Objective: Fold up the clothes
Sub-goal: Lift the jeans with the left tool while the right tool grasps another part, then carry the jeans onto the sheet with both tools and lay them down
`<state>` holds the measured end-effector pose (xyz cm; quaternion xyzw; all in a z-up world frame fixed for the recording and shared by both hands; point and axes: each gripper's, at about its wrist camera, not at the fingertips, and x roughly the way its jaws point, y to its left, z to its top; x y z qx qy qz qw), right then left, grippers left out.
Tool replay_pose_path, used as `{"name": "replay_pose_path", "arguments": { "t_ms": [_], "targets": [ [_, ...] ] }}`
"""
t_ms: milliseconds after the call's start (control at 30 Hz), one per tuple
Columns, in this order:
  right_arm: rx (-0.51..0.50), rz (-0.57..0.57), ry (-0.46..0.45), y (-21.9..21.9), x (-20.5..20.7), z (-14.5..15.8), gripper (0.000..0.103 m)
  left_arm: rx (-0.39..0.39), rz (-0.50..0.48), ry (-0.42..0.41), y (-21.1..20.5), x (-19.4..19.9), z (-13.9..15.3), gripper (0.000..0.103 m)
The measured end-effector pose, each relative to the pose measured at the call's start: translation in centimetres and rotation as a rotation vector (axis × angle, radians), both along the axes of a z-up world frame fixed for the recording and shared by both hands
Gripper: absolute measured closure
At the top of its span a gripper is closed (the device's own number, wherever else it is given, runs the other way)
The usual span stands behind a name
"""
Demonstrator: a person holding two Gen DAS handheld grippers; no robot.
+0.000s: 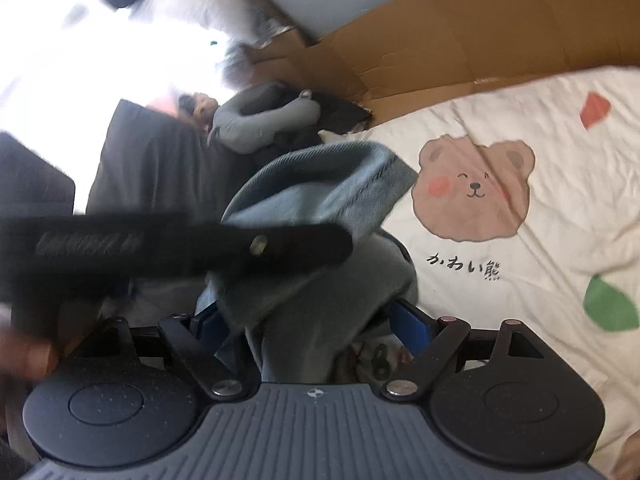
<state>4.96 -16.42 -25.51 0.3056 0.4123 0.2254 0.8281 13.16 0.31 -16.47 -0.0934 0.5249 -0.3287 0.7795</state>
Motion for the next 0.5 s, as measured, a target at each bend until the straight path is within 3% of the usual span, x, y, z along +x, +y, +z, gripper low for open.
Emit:
{"name": "replay_pose_path", "arguments": {
  "t_ms": [100, 200, 267, 367, 467, 500],
  "targets": [
    [0.009, -0.009, -0.005, 0.1, 0.0, -0.6, 0.022, -0.002, -0.002, 0.017, -0.2, -0.1, -0.3, 0.091],
    [0.029, -0.017, 0.005, -0.2, -0.1, -1.1, 0.032, -0.011, 0.022, 0.054, 0.0, 0.2, -0.5, 0.085],
    [0.044, -0.018, 0.019, -0.5, -0.1, -1.5, 0.047, -0.005, 0.029, 0.078, 0.0, 0.2, -0.5, 0.073],
    [0.031, -0.039, 0.054, -0.8, 0.1, -2.2, 0.061, -0.011, 0.032, 0.082, 0.3, -0.2, -0.1, 0.057],
    [0.004, -0.076, 0.101, -1.3, 0.0, -3.3, 0.07, 0.011, 0.053, 0.082, 1.3, -0.6, 0.0, 0.037],
    [-0.003, -0.086, 0.112, -1.5, 0.0, -3.6, 0.071, 0.02, 0.062, 0.082, 1.7, -0.8, 0.1, 0.037]
  ]
}}
